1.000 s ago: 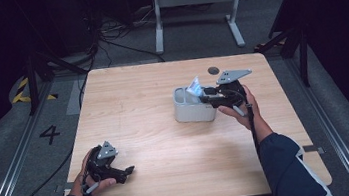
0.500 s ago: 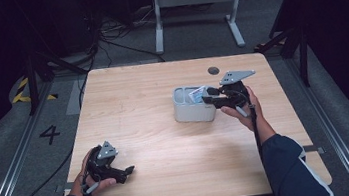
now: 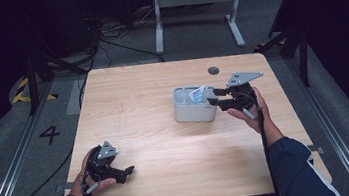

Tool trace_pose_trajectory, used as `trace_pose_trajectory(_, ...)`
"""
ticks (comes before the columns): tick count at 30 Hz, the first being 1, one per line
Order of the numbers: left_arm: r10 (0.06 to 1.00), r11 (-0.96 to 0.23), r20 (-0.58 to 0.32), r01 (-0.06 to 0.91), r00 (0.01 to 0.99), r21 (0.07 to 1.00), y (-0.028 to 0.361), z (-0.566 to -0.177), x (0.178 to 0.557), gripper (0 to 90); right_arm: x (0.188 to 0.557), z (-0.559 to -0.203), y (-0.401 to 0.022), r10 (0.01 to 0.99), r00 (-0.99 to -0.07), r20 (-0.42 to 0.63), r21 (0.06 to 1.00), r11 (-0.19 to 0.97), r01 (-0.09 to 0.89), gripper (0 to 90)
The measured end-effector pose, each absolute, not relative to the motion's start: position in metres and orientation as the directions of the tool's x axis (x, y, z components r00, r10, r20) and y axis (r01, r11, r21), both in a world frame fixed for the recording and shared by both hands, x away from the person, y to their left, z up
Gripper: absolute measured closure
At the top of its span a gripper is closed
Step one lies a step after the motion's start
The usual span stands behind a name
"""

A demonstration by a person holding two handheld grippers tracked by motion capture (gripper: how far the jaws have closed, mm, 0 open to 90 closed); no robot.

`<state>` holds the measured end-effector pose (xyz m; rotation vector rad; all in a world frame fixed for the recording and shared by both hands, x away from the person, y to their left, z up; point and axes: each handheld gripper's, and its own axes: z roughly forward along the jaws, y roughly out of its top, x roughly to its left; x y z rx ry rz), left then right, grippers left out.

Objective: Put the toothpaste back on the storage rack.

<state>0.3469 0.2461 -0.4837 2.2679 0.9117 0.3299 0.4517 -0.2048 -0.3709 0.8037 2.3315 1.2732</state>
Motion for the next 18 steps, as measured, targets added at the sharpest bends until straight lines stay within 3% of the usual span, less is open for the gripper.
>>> trace_pose_trajectory(18,0.689,-0.538,-0.011,0.521,0.725,0.663,0.246,-0.484,0.347,0.4,0.428,-0.368,-0.22,0.679,-0.724,-0.123,0.825,0.476,0.306,39.6)
